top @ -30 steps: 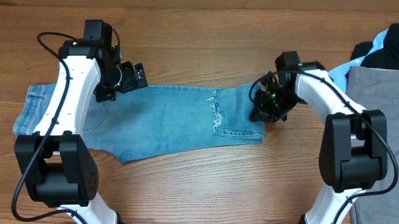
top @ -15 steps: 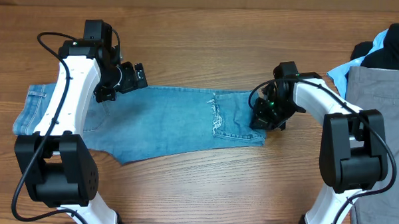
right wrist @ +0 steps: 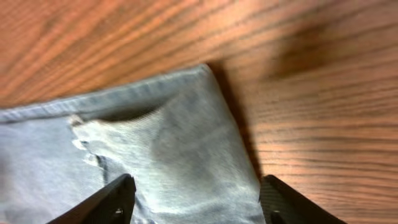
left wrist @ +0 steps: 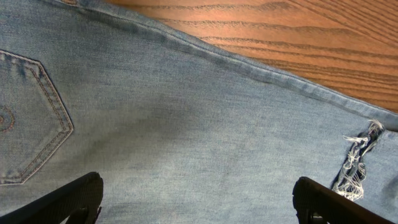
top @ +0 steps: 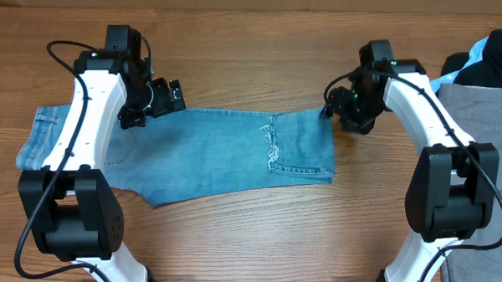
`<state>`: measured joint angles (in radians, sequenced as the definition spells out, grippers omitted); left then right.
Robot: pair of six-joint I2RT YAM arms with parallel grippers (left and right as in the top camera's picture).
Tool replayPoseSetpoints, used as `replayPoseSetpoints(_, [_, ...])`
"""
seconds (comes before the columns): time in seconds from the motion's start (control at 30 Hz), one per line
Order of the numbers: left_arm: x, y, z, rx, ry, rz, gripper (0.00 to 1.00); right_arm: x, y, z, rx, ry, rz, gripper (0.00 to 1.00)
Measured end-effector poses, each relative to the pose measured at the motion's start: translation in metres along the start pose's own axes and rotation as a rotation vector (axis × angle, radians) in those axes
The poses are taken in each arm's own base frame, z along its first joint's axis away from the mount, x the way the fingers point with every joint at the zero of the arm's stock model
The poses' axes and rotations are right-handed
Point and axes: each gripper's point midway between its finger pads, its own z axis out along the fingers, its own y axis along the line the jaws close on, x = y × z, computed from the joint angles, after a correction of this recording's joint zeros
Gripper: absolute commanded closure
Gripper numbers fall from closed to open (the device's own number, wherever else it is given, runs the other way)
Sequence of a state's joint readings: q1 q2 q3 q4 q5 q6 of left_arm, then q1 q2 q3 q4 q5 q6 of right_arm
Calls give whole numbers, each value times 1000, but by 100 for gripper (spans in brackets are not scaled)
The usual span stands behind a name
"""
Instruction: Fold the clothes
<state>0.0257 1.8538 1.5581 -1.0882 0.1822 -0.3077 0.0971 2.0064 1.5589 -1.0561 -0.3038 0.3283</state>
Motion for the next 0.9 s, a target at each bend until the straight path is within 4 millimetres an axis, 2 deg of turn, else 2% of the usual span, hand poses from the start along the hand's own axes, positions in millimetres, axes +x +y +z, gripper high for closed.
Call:
replayPoseSetpoints(0.13, [0,0,0,0,0,0,0,6,6,1,-38,25,-55,56])
replayPoseSetpoints(0.17, [0,0,0,1,-2,0,0,7,8,2,-51,30,-78,64])
replayPoseSetpoints(0.2, [-1,0,0,1,-2,0,0,8,9,3,-57,32,-82,67])
replayPoseSetpoints(0.27, [-1,0,0,2,-5,1,0,9,12,11,-79,28,-116,78])
replayPoseSetpoints(0.37, [-1,0,0,1,-4,1,0,14,14,24,-109,30,-148,89])
replayPoseSetpoints(0.47, [-1,0,0,1,-4,1,0,20,17,33,-152,44,-166,90])
replayPoseSetpoints(0.67, [-1,0,0,1,-3,1,0,25,37,44,-303,82,-240,90])
replayPoseSetpoints(0.73, [-1,0,0,1,-2,0,0,24,36,51,-309,89,-244,90])
replayPoseSetpoints(0.9, [0,0,0,0,0,0,0,19,19,68,-281,104,-207,90])
